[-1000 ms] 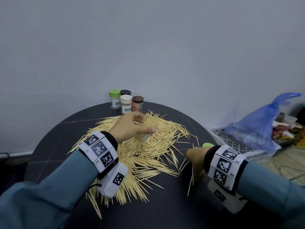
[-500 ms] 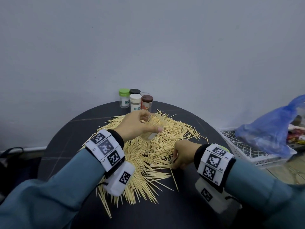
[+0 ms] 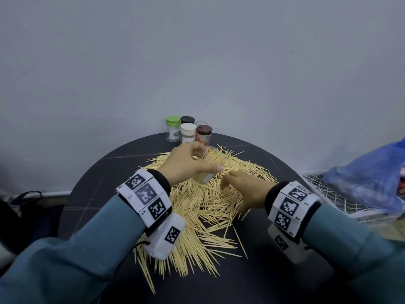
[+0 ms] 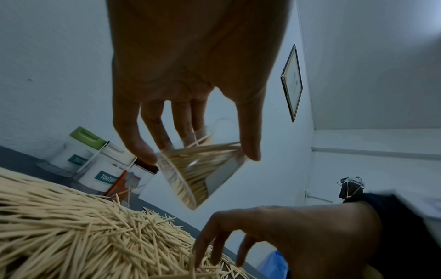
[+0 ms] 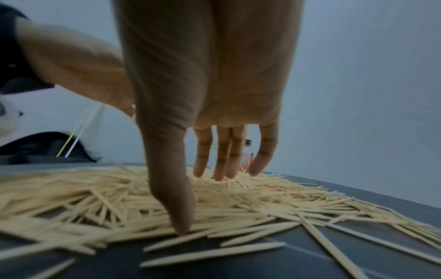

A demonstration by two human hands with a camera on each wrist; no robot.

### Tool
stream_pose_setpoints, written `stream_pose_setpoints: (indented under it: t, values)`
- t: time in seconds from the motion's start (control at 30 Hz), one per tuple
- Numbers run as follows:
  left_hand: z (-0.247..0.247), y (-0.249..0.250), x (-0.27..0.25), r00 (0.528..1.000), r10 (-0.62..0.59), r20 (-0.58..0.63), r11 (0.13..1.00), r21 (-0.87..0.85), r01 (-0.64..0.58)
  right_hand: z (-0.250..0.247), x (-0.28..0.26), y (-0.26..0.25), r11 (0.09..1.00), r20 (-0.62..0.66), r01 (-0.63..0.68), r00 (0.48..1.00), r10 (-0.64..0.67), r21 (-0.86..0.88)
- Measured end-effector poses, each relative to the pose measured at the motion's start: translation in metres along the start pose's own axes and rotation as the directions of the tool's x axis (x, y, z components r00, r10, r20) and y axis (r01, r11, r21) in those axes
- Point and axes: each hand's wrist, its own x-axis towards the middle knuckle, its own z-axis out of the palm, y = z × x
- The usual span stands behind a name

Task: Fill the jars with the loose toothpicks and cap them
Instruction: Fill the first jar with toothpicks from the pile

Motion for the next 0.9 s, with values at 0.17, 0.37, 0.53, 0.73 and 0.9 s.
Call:
stream_pose_setpoints:
  t: [0.17,0.37,0.53,0.73,0.9]
  values:
    - [0.002,-0.003,0.002,1.0,-0.008,-0.005,1.0,-0.001,0.008,0.004,0.003,-0.008,0.984,-0.036,0.093,0.994,-0.1,-0.149]
    - [0.005,-0.003,0.004,1.0,-0.02,0.007,1.0,-0.002,0.02,0.001,0.006,-0.007,0.971,-0.03,0.121,0.991,-0.13,-0.207]
    - [0.006,-0.004,0.004,1.0,-0.028,0.013,1.0,-0.004,0.028,0.005,0.009,-0.004,0.953,-0.028,0.172,0.982,-0.184,-0.251]
    - [0.006,-0.004,0.004,0.999,-0.034,0.02,0.999,0.002,0.034,0.007,0.011,-0.002,0.965,-0.013,0.207,0.977,-0.211,-0.159]
    - [0.007,-0.005,0.005,0.999,-0.026,0.022,1.0,0.013,0.025,0.007,0.011,-0.004,0.978,0.048,0.184,0.983,-0.18,-0.103]
